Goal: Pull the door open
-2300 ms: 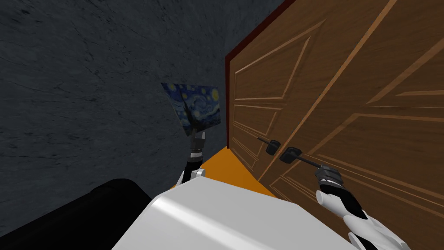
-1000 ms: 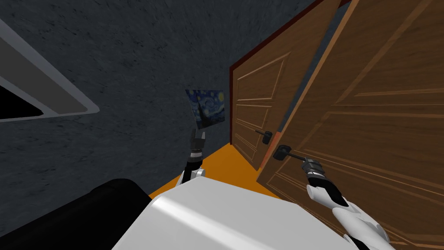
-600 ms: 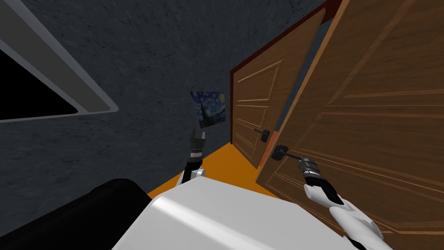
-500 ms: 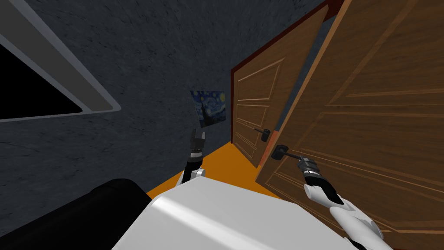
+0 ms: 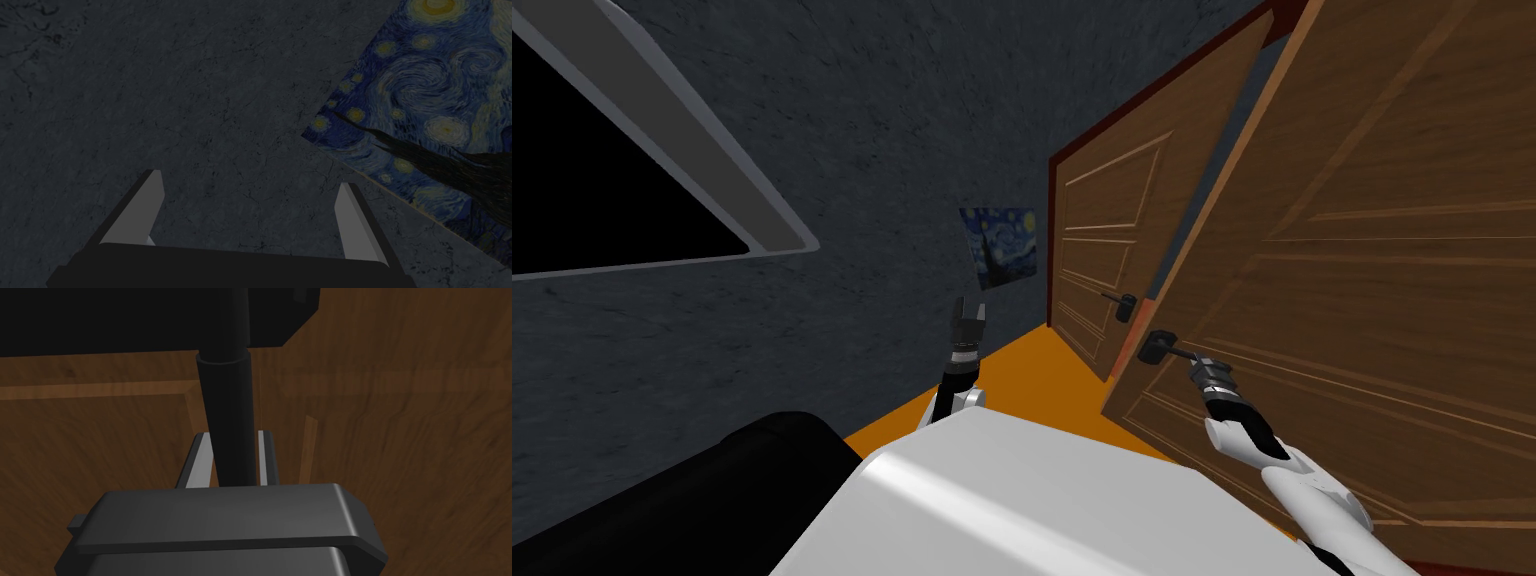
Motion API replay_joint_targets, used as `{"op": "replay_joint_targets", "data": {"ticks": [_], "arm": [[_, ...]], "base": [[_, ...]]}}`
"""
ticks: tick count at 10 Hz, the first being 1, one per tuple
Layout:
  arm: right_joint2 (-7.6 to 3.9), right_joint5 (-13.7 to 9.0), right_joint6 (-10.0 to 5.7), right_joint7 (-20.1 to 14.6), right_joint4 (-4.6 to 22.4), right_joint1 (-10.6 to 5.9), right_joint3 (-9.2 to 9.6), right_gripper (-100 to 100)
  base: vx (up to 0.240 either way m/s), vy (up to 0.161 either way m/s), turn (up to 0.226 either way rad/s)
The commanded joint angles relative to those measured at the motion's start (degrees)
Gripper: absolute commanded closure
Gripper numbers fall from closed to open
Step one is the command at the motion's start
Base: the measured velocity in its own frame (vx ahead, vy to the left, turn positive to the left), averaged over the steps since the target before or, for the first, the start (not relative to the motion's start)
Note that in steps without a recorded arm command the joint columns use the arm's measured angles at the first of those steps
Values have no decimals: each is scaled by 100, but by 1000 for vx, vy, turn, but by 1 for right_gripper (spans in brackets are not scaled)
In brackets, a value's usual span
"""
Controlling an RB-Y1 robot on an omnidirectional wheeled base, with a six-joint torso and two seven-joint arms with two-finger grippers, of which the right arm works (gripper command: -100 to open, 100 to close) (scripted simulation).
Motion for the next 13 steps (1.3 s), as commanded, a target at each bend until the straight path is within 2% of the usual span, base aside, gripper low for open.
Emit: {"op": "replay_joint_targets", "data": {"ticks": [1, 2, 3, 7, 8, 10, 12, 13], "arm": [[66, 43, -94, -41, 162, -112, 112, 100], [3, 23, -73, -36, 146, -70, 56, 100], [3, 61, -99, -111, 124, -53, 166, 100], [-9, 152, -142, -292, -21, -29, 435, 100], [-9, 152, -142, -292, -21, -29, 435, 100], [-17, 219, -173, -426, -128, -11, 634, 100], [-22, 258, -191, -502, -189, -1, 747, 100], [-71, 221, -117, -445, -273, 54, 638, 100]], "base": [[-107, -15, 15], [-41, -10, -12], [-141, -40, 32], [-200, -49, 70], [-151, -47, 39], [-157, -46, 57], [-211, -48, 74], [-101, -14, 0]]}}
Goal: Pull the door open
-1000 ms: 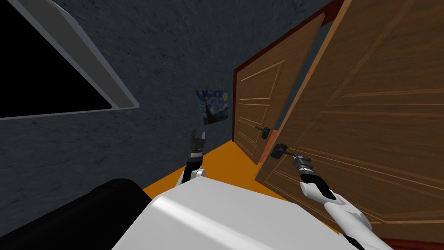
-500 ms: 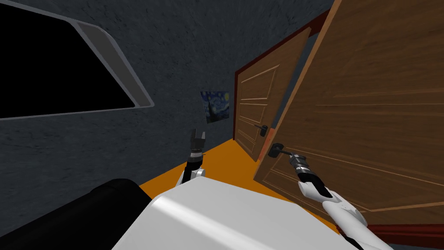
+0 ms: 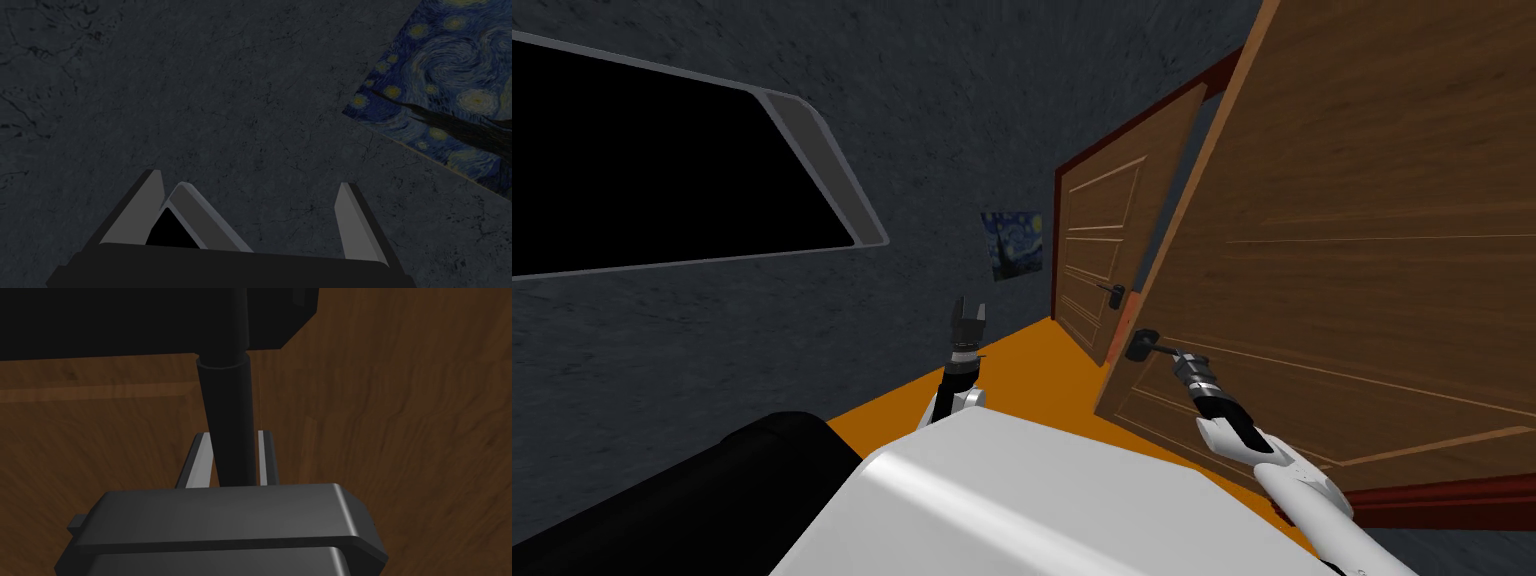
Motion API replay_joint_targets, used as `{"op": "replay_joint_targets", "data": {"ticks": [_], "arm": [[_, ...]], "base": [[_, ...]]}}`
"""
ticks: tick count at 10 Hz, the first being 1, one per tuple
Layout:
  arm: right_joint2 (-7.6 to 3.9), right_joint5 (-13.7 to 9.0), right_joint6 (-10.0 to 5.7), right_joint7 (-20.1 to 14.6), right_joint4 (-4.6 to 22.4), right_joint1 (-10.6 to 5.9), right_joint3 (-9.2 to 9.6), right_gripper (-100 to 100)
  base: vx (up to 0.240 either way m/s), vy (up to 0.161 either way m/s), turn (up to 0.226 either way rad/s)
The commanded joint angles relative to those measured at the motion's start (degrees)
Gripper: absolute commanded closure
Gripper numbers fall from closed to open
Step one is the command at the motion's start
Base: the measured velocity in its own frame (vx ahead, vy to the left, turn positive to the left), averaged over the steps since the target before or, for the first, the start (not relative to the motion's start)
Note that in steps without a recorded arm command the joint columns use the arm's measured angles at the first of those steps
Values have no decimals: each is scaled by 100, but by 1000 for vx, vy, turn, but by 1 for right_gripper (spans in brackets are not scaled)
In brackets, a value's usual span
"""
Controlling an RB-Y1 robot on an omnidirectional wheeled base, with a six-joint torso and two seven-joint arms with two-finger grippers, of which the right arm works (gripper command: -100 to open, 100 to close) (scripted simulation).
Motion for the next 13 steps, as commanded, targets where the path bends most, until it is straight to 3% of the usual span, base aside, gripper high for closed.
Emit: {"op": "replay_joint_targets", "data": {"ticks": [1, 5, 6, 9, 12, 13], "arm": [[-110, 59, -141, -206, -136, 126, 215, 100], [-273, 147, -351, -511, -338, 313, 536, 100], [-273, 147, -351, -511, -338, 313, 536, 100], [-426, 229, -548, -799, -529, 489, 837, 100], [-500, 269, -644, -938, -621, 574, 983, 100], [-538, 233, -578, -886, -607, 581, 878, 100]], "base": [[-132, -56, -24], [-132, -27, -8], [-65, -12, -3], [-92, -26, -10], [-80, -22, -3], [-47, -15, -19]]}}
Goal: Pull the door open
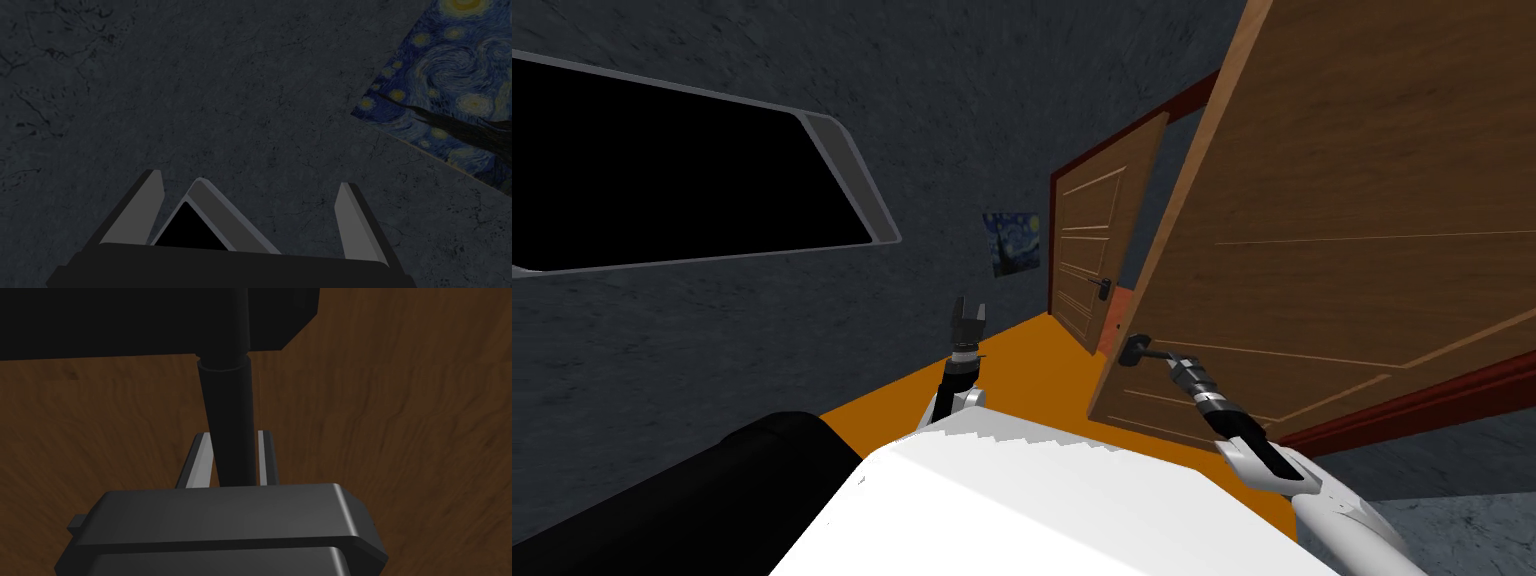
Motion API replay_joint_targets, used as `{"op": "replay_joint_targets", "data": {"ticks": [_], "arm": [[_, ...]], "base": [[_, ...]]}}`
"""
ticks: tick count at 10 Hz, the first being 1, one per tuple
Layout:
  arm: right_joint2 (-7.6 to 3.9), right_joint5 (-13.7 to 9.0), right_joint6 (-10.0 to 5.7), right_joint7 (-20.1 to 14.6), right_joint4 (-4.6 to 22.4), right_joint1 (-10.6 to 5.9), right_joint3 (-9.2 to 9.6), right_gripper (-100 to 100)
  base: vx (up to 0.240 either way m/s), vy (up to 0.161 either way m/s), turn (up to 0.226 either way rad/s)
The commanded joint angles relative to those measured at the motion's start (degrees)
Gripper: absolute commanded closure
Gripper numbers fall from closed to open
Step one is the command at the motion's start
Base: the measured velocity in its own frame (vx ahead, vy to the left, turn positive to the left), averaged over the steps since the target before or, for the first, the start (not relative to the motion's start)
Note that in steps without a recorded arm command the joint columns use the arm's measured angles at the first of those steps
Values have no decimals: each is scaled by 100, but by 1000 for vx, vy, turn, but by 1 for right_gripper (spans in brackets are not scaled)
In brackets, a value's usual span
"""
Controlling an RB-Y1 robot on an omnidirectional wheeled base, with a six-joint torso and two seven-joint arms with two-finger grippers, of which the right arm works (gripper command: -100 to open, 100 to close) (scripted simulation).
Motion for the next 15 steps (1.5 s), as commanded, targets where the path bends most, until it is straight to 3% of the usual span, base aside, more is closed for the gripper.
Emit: {"op": "replay_joint_targets", "data": {"ticks": [1, 3, 4, 7, 8, 12, 13, 15], "arm": [[-103, 34, -196, -86, -80, 134, 104, 100], [-240, 79, -453, -201, -188, 312, 242, 100], [-240, 79, -469, -201, -188, 312, 242, 100], [-499, 163, -958, -418, -390, 647, 502, 100], [-499, 163, -988, -418, -390, 647, 502, 100], [-831, 271, -1655, -696, -649, 1078, 837, 100], [-831, 271, -1655, -696, -649, 1078, 837, 100], [-945, 309, -1879, -792, -739, 1227, 952, 100]], "base": [[-1, -18, -90], [16, -12, -119], [8, -2, -45], [14, -13, -109], [6, -10, -64], [9, -20, -116], [-1, -17, -48], [2, -16, -58]]}}
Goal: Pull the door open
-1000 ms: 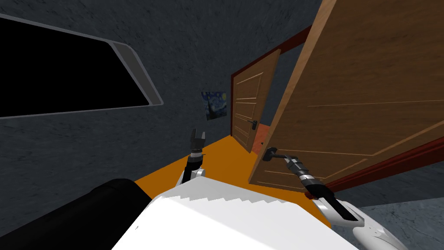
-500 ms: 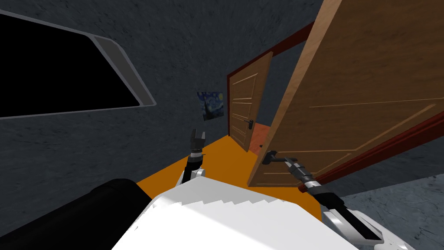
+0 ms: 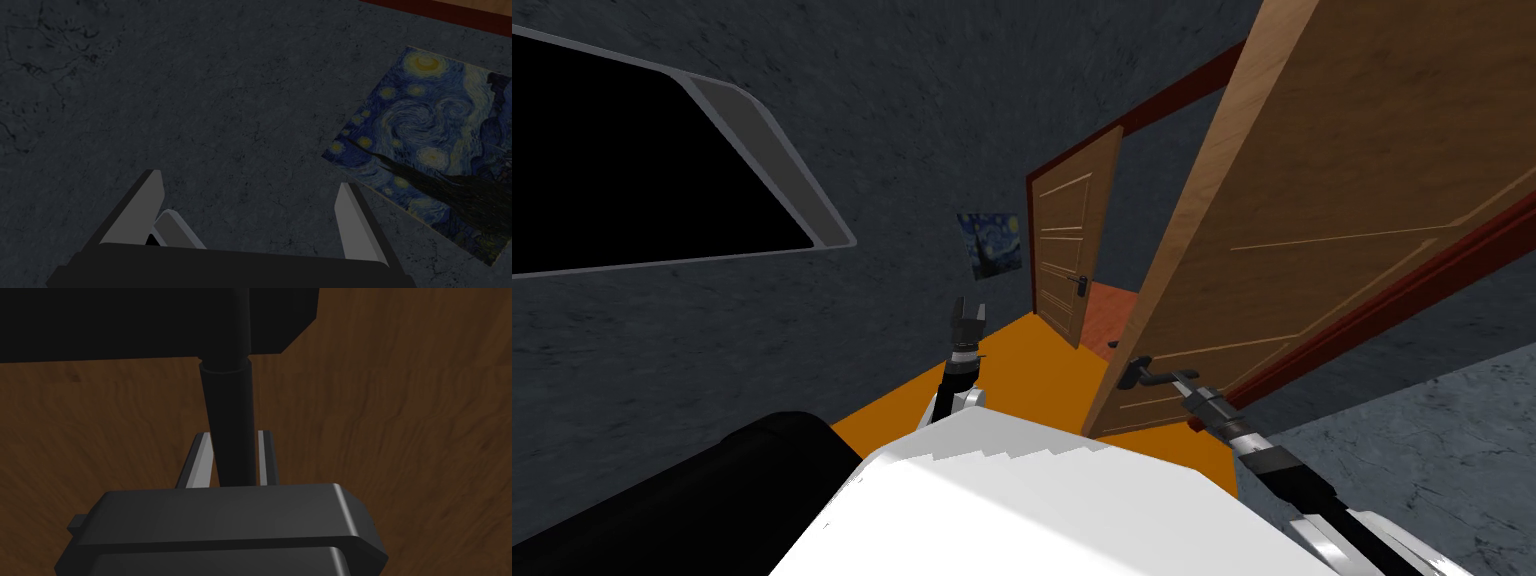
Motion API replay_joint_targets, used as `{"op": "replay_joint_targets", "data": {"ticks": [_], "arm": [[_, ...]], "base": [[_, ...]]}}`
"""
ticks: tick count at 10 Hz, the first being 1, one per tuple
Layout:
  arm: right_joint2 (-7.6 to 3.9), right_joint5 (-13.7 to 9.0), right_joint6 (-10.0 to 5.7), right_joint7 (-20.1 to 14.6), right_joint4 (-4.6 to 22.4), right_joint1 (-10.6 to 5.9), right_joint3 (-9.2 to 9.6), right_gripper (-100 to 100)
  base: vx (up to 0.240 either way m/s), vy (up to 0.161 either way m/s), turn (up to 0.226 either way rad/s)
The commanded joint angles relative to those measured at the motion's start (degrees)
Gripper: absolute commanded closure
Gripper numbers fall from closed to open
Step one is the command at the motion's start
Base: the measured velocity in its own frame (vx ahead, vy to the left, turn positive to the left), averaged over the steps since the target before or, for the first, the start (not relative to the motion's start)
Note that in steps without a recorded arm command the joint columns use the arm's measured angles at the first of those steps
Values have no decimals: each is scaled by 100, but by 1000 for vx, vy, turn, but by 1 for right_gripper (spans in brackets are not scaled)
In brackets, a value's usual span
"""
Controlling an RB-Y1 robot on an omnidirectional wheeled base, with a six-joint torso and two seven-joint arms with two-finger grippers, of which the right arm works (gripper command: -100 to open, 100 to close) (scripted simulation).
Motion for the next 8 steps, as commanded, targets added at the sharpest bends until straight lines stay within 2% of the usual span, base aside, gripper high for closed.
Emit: {"op": "replay_joint_targets", "data": {"ticks": [1, 2, 3, 8], "arm": [[-25, 49, -180, -55, -52, 83, 119, 100], [-39, 8, -65, -20, -60, 66, 28, 100], [-35, 21, -257, -28, 54, 91, 39, 100], [-17, 43, -600, -38, 266, 120, 54, 100]], "base": [[12, -19, -66], [8, -16, -21], [30, 36, 56], [41, 42, 36]]}}
